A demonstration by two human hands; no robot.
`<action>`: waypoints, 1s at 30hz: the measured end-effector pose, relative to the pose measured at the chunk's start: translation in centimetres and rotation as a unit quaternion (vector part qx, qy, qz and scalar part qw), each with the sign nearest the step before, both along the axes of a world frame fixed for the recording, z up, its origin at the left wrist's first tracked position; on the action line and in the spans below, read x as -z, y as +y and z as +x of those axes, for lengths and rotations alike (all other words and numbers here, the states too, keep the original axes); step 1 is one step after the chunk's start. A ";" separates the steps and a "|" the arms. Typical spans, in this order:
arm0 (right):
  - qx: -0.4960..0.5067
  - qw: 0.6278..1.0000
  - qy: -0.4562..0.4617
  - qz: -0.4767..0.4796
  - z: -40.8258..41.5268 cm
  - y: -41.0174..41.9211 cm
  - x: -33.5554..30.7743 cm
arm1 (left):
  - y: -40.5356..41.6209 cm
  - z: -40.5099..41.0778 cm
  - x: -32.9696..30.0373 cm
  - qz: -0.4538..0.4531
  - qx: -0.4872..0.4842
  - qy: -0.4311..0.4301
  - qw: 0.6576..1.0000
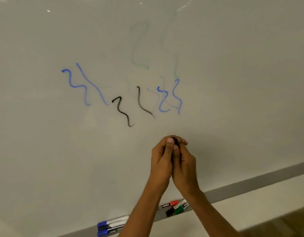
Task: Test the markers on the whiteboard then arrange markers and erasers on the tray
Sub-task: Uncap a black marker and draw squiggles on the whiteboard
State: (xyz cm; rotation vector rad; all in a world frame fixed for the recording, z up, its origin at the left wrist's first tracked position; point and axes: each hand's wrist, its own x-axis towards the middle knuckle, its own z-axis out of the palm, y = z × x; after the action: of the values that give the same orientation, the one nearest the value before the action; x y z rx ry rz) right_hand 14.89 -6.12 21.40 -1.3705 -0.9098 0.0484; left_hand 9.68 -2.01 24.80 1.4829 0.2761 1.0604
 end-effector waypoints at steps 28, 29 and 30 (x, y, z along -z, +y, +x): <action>-0.486 0.833 0.238 0.115 -5.4 4.0 -10.2 | 7.7 -13.9 -10.1 -0.303 -0.037 -0.267 0.914; -0.494 0.822 0.248 0.137 -5.4 4.3 -10.3 | 7.8 -14.1 -10.2 -0.315 -0.028 -0.270 0.909; -0.485 0.832 0.225 0.150 -5.4 4.7 -10.4 | 8.0 -14.2 -10.2 -0.320 -0.026 -0.271 0.907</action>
State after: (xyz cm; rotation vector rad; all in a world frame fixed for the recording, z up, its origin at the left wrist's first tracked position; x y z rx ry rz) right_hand 9.50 -1.42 31.77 -0.4477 -1.0618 0.9309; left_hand -4.52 5.98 34.98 0.5650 0.2326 1.2276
